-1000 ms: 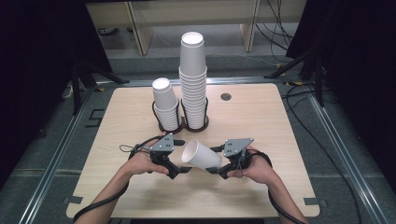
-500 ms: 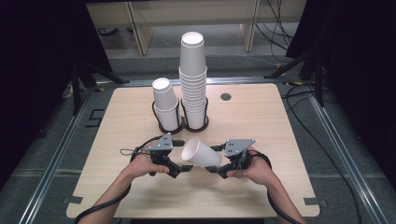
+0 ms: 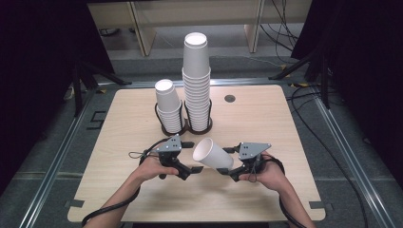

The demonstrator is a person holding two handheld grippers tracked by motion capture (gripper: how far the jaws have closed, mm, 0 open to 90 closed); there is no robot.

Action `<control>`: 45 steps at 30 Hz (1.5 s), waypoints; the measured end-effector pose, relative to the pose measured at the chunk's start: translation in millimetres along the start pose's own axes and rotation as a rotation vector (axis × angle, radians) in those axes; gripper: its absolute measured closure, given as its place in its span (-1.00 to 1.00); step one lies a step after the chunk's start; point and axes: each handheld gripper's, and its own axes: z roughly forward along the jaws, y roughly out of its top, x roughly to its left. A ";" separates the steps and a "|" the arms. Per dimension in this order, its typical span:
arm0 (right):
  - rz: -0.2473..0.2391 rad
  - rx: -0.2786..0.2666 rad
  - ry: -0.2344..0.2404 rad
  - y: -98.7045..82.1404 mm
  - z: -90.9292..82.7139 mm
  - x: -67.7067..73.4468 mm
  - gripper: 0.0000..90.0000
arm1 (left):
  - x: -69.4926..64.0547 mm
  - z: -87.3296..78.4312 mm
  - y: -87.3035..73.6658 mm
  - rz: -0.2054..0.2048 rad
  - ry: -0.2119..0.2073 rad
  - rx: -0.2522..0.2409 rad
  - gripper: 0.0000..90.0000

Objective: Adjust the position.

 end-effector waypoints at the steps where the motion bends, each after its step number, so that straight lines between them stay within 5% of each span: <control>1: 0.010 -0.007 -0.006 -1.3 -2.1 0.1 -0.42 | -0.5 1.4 1.2 -0.004 0.003 -0.004 -1.00; 16: 0.014 -0.030 -0.043 -6.6 -14.4 -1.7 -0.43 | -2.3 24.1 11.5 -0.062 -0.039 -0.078 -1.00; 17: -0.016 -0.041 -0.048 -6.9 -13.9 -3.5 -0.42 | -2.5 23.8 12.2 -0.061 -0.027 -0.068 -1.00; 21: 0.024 -0.026 -0.043 -7.5 -17.0 -1.0 -0.42 | -1.3 27.3 12.9 -0.063 -0.044 -0.084 -1.00; 35: 0.026 -0.047 -0.054 -8.1 -17.5 -1.0 -0.43 | -2.5 35.1 14.9 -0.057 -0.059 -0.087 -0.96; 37: 0.017 -0.054 -0.056 -8.0 -17.2 -1.6 -0.43 | 0.0 33.6 15.9 -0.021 -0.052 -0.063 -0.95; 38: -0.008 -0.059 -0.062 -7.7 -17.1 -3.0 -0.43 | -2.6 36.4 15.9 -0.059 -0.068 -0.107 -0.94; 45: 0.020 -0.052 -0.057 -7.1 -18.9 -1.3 -0.43 | -2.3 35.1 17.2 -0.060 -0.063 -0.108 -0.91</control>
